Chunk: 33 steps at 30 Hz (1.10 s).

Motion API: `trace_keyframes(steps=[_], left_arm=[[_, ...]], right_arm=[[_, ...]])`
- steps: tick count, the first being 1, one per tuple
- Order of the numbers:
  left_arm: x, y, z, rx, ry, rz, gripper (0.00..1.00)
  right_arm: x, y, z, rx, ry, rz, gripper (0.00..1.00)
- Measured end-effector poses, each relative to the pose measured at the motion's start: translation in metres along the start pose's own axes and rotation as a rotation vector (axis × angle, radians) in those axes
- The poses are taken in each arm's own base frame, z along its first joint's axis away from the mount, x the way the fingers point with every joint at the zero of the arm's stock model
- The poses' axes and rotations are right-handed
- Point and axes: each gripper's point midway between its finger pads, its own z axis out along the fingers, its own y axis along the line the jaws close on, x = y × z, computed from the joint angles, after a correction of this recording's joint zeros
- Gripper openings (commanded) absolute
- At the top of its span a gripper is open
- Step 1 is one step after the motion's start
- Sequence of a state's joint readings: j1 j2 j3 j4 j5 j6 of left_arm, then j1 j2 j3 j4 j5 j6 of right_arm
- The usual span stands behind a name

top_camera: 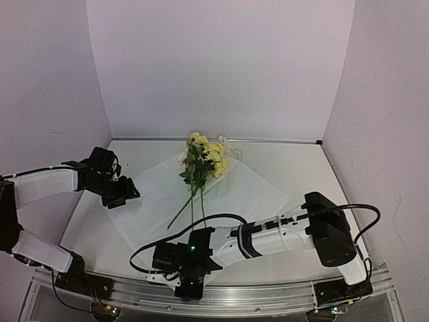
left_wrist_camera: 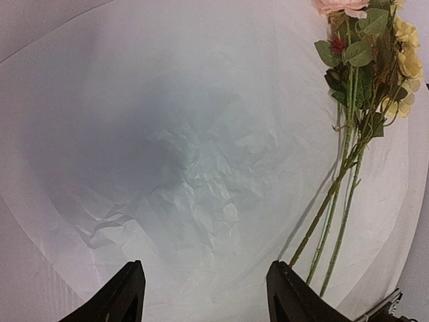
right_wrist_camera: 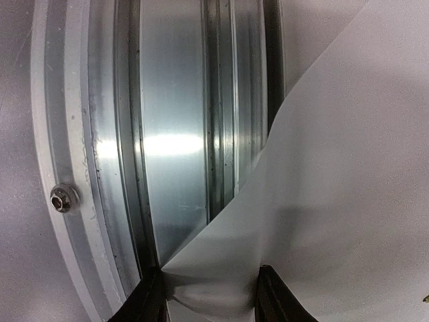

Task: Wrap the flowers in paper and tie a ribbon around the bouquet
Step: Pick up the bottom corner of the flattened wrapping paper from the center of the board.

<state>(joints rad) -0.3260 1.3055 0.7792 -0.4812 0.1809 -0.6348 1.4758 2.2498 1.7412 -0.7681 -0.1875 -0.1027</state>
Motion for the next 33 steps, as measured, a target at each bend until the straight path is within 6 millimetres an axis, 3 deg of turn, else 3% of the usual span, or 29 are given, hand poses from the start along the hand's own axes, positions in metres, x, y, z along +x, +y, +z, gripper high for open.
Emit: trace_keyframes(steps=[13, 18, 21, 27, 33], left_arm=[[0.001, -0.001, 0.001, 0.006, 0.007, 0.01, 0.64], [0.001, -0.001, 0.001, 0.006, 0.007, 0.01, 0.64], [0.001, -0.001, 0.001, 0.007, 0.008, 0.01, 0.64], [0.001, -0.001, 0.001, 0.008, 0.008, 0.01, 0.64], [0.001, -0.001, 0.001, 0.008, 0.008, 0.01, 0.64]], right_arm=[[0.0, 0.0, -0.001, -0.045, -0.004, 0.037, 0.41], [0.0, 0.0, -0.001, -0.069, -0.004, 0.066, 0.51], [0.001, -0.003, -0.009, -0.106, 0.008, 0.128, 0.53], [-0.008, -0.014, -0.028, -0.121, -0.026, 0.189, 0.39], [-0.007, -0.013, -0.031, -0.124, -0.015, 0.202, 0.29]])
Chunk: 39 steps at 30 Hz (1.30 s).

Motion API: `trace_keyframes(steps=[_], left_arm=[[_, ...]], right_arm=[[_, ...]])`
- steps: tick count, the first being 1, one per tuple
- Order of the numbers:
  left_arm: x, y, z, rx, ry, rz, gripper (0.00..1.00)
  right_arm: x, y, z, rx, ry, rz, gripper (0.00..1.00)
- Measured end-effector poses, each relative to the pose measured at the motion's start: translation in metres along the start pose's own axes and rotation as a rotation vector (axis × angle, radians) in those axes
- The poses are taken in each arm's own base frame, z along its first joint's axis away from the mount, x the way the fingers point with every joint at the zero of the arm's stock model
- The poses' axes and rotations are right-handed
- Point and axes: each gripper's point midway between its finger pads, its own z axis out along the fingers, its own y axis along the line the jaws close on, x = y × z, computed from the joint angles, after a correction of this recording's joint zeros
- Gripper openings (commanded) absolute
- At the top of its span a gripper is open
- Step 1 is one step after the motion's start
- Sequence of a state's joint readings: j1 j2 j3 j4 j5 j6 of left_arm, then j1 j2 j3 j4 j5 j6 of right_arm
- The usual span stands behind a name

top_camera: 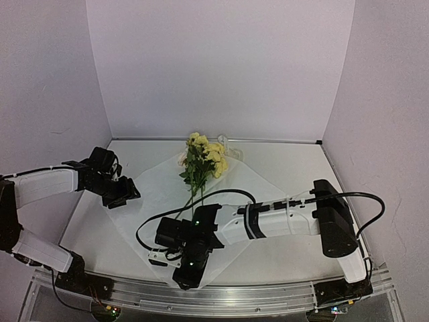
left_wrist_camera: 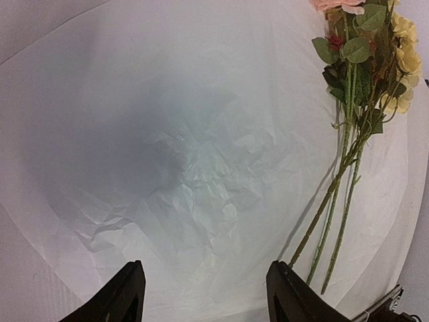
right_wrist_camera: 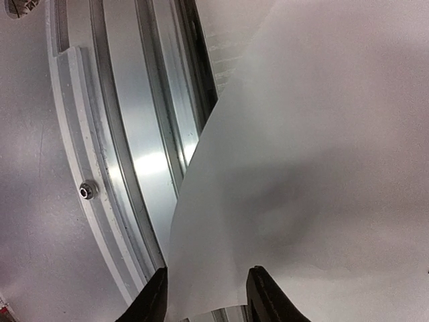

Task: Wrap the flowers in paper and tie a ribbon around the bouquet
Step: Pick up the bottom corner of the flattened wrapping paper from the center of the board, then fold the flattened wrapping paper at the center of the board.

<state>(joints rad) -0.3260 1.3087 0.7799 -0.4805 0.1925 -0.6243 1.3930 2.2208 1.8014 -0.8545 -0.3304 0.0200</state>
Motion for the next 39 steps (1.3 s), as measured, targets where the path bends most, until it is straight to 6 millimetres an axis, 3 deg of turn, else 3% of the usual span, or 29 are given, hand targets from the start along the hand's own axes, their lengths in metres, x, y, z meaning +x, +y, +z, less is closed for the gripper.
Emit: trace_keyframes(steps=[3, 6, 11, 15, 18, 25, 28, 30, 33, 39], left_arm=[[0.0, -0.001, 0.0, 0.003, 0.003, 0.0, 0.64], [0.001, -0.001, 0.0, 0.007, 0.006, 0.0, 0.65], [0.002, -0.003, -0.001, 0.018, 0.009, 0.001, 0.65], [-0.001, -0.009, -0.009, 0.046, -0.01, 0.005, 0.64], [-0.003, -0.016, -0.018, 0.08, -0.033, 0.012, 0.62], [-0.009, -0.04, -0.036, 0.195, -0.075, 0.049, 0.57], [-0.006, -0.05, -0.035, 0.249, -0.071, 0.08, 0.57], [0.0, -0.056, -0.031, 0.277, -0.052, 0.106, 0.57], [0.007, -0.063, -0.019, 0.291, -0.018, 0.146, 0.57], [0.018, -0.068, -0.002, 0.279, 0.038, 0.202, 0.55]], right_arm=[[0.001, 0.002, -0.001, -0.002, 0.004, 0.003, 0.19], [0.001, 0.003, -0.001, -0.008, 0.006, 0.008, 0.01], [-0.001, -0.001, -0.007, 0.026, 0.006, -0.017, 0.0], [-0.008, -0.019, -0.02, 0.095, -0.003, -0.059, 0.0], [-0.017, -0.045, -0.039, 0.157, -0.022, -0.078, 0.0], [-0.071, -0.137, -0.122, 0.35, -0.194, -0.105, 0.0], [-0.092, -0.182, -0.138, 0.451, -0.248, -0.131, 0.0], [-0.1, -0.209, -0.132, 0.508, -0.252, -0.156, 0.0], [-0.108, -0.246, -0.105, 0.575, -0.246, -0.209, 0.0], [-0.101, -0.302, -0.05, 0.64, -0.199, -0.24, 0.0]])
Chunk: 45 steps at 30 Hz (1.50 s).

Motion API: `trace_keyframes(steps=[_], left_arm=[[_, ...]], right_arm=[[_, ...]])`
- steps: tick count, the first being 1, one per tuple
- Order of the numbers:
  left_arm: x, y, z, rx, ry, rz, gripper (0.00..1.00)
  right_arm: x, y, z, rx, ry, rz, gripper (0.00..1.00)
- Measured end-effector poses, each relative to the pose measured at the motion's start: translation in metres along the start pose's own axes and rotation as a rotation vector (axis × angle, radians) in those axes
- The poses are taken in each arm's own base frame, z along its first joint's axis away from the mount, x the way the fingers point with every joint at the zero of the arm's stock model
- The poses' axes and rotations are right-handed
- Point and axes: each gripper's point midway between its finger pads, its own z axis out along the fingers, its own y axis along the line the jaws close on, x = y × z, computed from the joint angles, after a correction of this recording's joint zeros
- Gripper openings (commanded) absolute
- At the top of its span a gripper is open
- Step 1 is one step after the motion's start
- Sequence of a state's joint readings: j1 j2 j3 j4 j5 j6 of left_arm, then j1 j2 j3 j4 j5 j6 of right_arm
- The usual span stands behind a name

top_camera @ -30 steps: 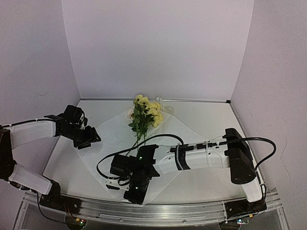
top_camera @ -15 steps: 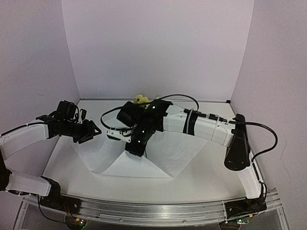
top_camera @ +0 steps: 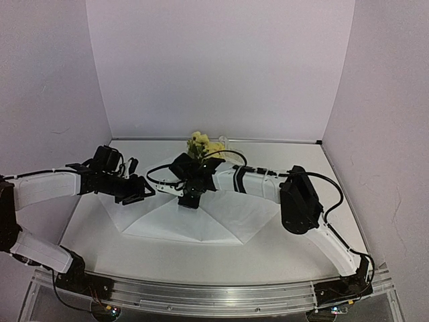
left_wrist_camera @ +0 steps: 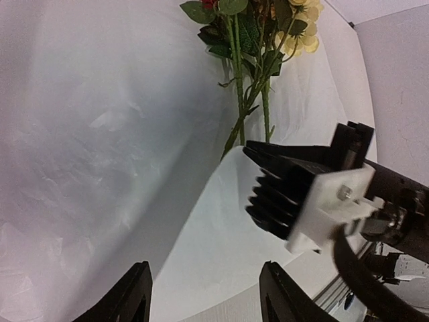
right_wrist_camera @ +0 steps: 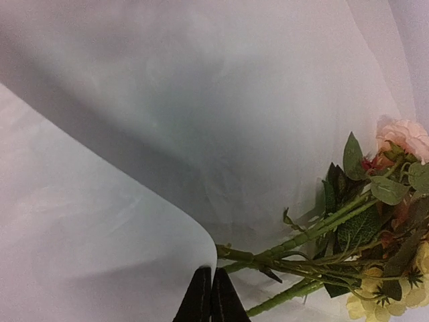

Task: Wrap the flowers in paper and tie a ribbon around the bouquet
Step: Fold the flattened wrapping paper at the center of the board, then adjust the 1/4-folded wrapping paper at the center of the board.

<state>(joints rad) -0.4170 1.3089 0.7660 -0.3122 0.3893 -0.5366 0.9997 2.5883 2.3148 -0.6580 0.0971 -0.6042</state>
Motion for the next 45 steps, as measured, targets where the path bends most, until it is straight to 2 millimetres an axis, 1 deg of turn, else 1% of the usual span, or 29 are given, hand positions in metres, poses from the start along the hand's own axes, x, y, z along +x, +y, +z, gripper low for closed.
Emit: trace_keyframes(steps=[2, 4, 5, 6, 7, 10, 14, 15, 18, 20, 22, 25, 28, 29, 31, 33, 37, 38, 41, 45], left_arm=[[0.003, -0.006, 0.005, 0.007, 0.017, 0.027, 0.53], [0.008, -0.013, 0.012, 0.017, 0.04, 0.051, 0.51], [0.012, -0.015, 0.016, 0.019, 0.054, 0.057, 0.5], [0.015, -0.016, 0.021, 0.019, 0.069, 0.062, 0.48], [0.02, -0.016, 0.025, 0.017, 0.084, 0.065, 0.46], [0.03, -0.013, 0.038, 0.003, 0.126, 0.058, 0.41], [0.035, -0.003, 0.054, -0.017, 0.15, 0.028, 0.37], [0.036, 0.0, 0.057, -0.024, 0.155, 0.022, 0.37], [0.039, 0.008, 0.066, -0.045, 0.16, 0.003, 0.36], [0.04, 0.012, 0.069, -0.056, 0.16, -0.008, 0.36], [0.04, 0.014, 0.072, -0.06, 0.159, -0.013, 0.36], [0.038, 0.016, 0.075, -0.062, 0.152, -0.014, 0.35], [0.038, 0.016, 0.078, -0.061, 0.148, -0.014, 0.35], [0.038, 0.016, 0.078, -0.061, 0.148, -0.013, 0.35], [0.038, 0.017, 0.079, -0.061, 0.148, -0.013, 0.35], [0.037, 0.016, 0.08, -0.059, 0.147, -0.012, 0.35], [0.036, 0.016, 0.081, -0.055, 0.142, -0.009, 0.35], [0.036, 0.016, 0.081, -0.055, 0.142, -0.009, 0.35], [0.038, 0.017, 0.082, -0.057, 0.146, -0.01, 0.35], [0.041, 0.018, 0.084, -0.062, 0.157, -0.011, 0.35]], right_arm=[[0.005, -0.006, 0.011, 0.02, 0.003, -0.004, 0.0], [0.006, -0.013, 0.014, 0.04, -0.002, -0.004, 0.0], [0.005, -0.017, 0.014, 0.053, -0.007, -0.003, 0.02], [0.005, -0.022, 0.014, 0.068, -0.013, -0.001, 0.07], [0.004, -0.027, 0.015, 0.084, -0.018, 0.003, 0.13], [0.003, -0.036, 0.015, 0.114, -0.032, 0.024, 0.41], [0.008, -0.035, 0.014, 0.105, -0.027, 0.074, 0.74], [0.01, -0.033, 0.012, 0.1, -0.023, 0.093, 0.8], [0.018, -0.032, -0.005, 0.088, -0.005, 0.175, 0.91], [0.026, -0.031, -0.028, 0.081, 0.01, 0.232, 0.97], [0.032, -0.033, -0.054, 0.083, 0.012, 0.297, 0.98], [0.039, -0.037, -0.106, 0.077, 0.0, 0.421, 0.98], [0.045, -0.034, -0.15, 0.032, -0.019, 0.561, 0.98], [0.047, -0.03, -0.162, 0.006, -0.022, 0.611, 0.97], [0.056, -0.018, -0.174, -0.055, -0.009, 0.7, 0.95], [0.072, -0.001, -0.177, -0.121, 0.034, 0.786, 0.92], [0.107, 0.039, -0.163, -0.264, 0.179, 0.947, 0.84], [0.113, 0.046, -0.159, -0.292, 0.207, 0.978, 0.84], [0.122, 0.062, -0.147, -0.379, 0.259, 1.073, 0.8], [0.126, 0.075, -0.132, -0.447, 0.293, 1.154, 0.75]])
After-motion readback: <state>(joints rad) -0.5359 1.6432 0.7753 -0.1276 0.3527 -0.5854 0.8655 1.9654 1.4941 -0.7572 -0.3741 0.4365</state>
